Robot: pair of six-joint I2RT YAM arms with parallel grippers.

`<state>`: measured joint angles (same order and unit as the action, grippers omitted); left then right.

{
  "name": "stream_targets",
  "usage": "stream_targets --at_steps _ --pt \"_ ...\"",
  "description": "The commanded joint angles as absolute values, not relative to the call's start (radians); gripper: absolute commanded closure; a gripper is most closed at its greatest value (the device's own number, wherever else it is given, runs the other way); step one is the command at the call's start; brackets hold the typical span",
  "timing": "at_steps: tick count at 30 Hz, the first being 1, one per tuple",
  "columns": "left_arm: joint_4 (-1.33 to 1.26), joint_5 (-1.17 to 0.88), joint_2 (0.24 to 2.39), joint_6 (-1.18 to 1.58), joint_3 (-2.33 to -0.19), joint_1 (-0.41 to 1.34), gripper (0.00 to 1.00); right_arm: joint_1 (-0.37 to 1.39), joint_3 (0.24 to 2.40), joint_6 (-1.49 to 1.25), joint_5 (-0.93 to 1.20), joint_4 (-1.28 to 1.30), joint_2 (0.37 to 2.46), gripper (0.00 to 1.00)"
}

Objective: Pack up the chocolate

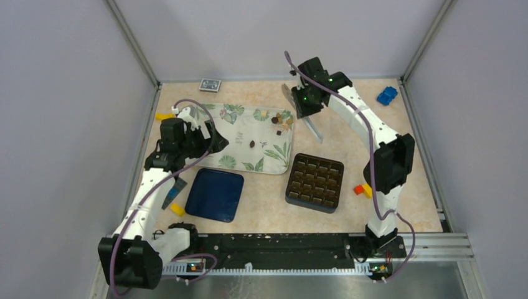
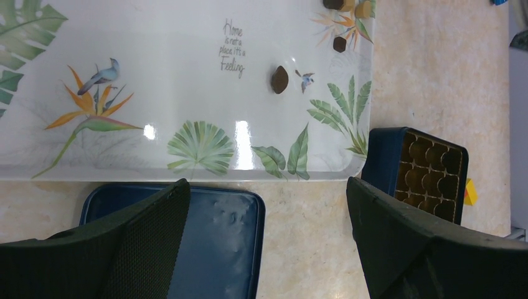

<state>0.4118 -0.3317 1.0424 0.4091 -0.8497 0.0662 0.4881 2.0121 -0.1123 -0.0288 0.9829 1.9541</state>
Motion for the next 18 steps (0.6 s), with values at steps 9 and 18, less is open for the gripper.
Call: stream_targets --at_steps 9,18 --pt "0.398 -0.304 0.991 0.408 -0.852 0.063 0.01 0.565 1.854 -0.074 -0.017 1.066 1.867 0.64" --pt "0.405 -0.298 0.964 0.416 -0.838 0.063 0.01 0.583 1.848 -0.067 -0.007 1.056 1.907 0.63"
